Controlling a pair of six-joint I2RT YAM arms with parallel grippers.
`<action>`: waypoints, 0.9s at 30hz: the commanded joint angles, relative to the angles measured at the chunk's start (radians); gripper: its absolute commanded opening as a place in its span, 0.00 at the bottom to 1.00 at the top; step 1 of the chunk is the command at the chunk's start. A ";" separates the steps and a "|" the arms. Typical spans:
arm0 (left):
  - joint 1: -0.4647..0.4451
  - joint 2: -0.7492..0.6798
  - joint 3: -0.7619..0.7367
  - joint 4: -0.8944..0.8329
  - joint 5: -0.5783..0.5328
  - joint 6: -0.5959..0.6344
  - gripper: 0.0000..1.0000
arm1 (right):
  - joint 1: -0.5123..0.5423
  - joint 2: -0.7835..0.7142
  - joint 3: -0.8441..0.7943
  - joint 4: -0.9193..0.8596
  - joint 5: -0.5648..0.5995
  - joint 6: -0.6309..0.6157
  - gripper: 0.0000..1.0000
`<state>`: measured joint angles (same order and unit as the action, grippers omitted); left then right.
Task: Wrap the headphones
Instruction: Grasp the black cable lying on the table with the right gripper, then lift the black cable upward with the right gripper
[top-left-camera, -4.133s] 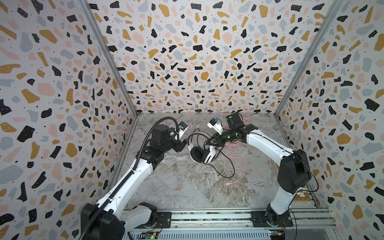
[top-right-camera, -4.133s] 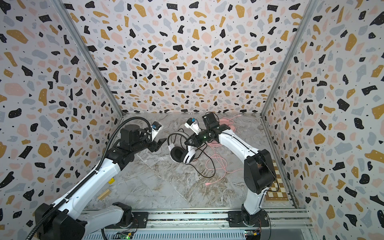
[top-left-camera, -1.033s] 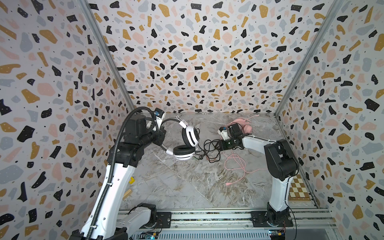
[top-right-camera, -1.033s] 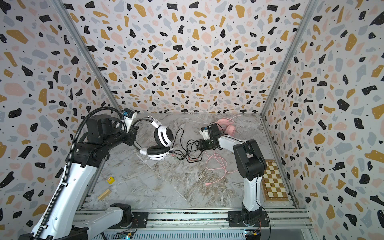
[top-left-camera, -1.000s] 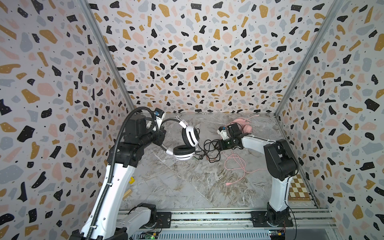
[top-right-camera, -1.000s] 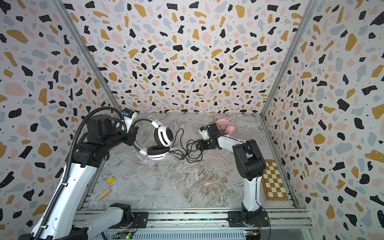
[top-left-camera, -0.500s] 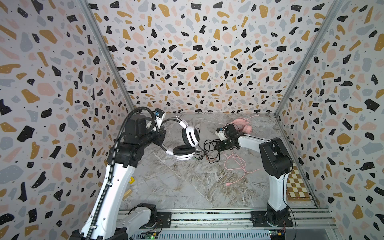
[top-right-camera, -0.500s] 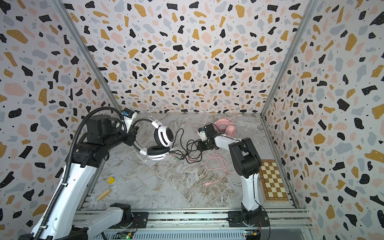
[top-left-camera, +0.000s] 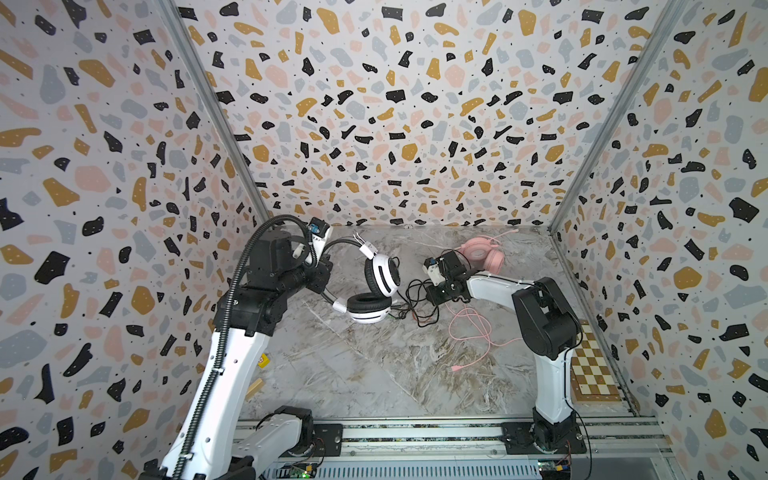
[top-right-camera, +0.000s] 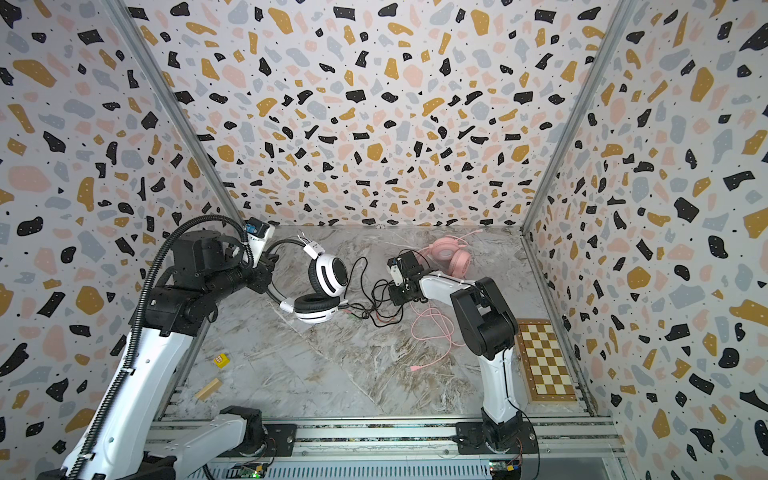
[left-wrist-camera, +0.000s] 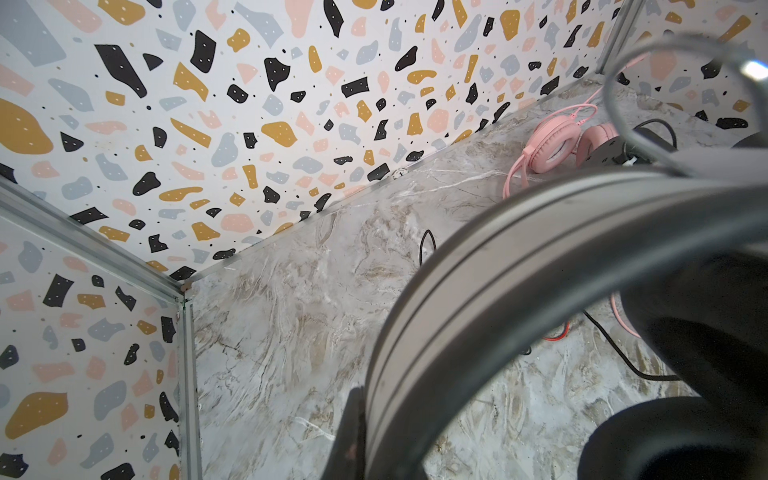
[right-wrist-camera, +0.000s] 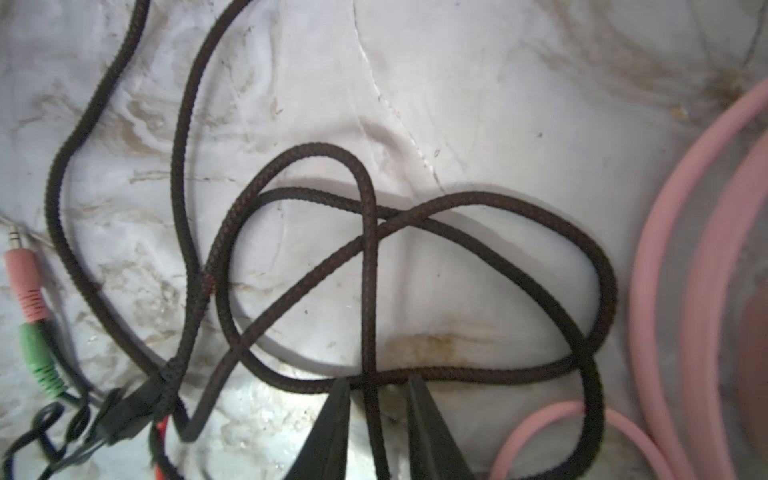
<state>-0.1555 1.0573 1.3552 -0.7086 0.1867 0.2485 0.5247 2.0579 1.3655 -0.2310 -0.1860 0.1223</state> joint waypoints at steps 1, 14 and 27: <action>0.008 -0.025 0.001 0.069 0.041 -0.015 0.00 | -0.035 0.006 -0.042 -0.060 -0.025 0.014 0.15; 0.109 -0.029 -0.058 0.212 -0.002 -0.101 0.00 | -0.075 -0.429 -0.158 -0.092 -0.315 0.020 0.04; 0.319 0.003 -0.150 0.479 0.412 -0.262 0.00 | -0.056 -0.659 -0.312 0.007 -0.613 0.142 0.03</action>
<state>0.1638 1.0927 1.2171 -0.3817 0.4458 0.0601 0.4725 1.4624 1.0492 -0.3450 -0.6830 0.1738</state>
